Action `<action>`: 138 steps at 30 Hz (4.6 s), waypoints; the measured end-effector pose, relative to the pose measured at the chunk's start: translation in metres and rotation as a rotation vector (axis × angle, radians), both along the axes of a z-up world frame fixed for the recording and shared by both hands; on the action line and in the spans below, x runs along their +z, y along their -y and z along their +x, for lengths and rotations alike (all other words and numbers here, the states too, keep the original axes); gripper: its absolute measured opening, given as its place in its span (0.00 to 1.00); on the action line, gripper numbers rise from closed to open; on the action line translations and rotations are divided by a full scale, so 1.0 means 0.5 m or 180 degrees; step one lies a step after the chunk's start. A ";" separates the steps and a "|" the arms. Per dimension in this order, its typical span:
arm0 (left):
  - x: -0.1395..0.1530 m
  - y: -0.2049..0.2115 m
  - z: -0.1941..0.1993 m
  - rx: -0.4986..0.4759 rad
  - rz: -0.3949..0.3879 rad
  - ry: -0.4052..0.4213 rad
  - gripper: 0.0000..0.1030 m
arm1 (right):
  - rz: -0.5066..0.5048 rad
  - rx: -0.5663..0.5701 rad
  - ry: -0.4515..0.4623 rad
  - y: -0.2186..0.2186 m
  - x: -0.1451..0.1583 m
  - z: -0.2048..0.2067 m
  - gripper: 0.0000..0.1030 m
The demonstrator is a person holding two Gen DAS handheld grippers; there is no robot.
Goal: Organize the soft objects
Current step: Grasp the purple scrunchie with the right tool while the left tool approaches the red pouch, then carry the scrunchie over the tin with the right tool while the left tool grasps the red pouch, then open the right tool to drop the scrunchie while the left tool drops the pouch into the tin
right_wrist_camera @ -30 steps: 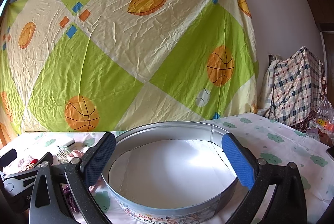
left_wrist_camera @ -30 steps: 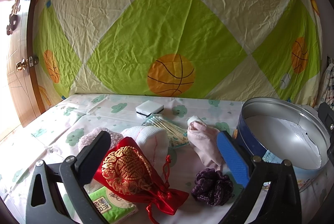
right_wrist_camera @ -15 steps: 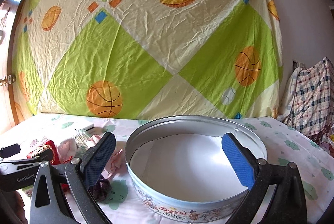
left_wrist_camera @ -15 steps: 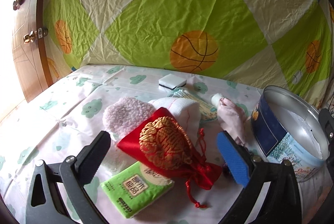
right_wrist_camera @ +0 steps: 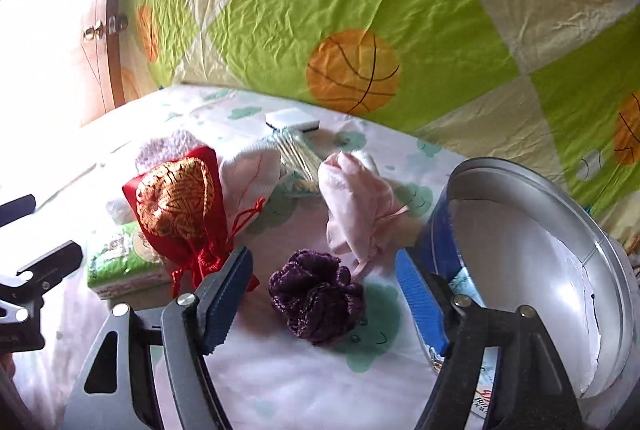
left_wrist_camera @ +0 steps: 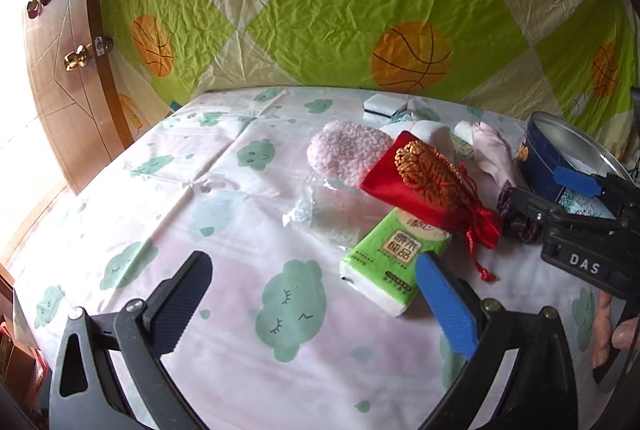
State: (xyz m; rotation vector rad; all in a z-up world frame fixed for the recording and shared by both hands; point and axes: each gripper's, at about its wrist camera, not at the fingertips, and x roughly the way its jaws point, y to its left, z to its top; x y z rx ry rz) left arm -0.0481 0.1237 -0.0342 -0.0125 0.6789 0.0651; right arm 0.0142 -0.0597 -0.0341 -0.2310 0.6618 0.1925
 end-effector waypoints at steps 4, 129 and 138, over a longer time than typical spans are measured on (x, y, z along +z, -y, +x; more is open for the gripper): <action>-0.008 0.003 0.008 -0.0070 0.0005 -0.0099 1.00 | -0.0099 -0.0004 -0.0440 -0.015 -0.043 0.044 0.73; 0.103 0.505 0.158 -0.0552 -0.0374 0.1075 1.00 | 0.0641 -0.1814 0.1244 0.530 0.102 -0.069 0.92; 0.107 0.490 0.120 -0.0246 -0.0050 0.1490 1.00 | 0.0423 -0.1548 0.1682 0.466 0.115 -0.106 0.92</action>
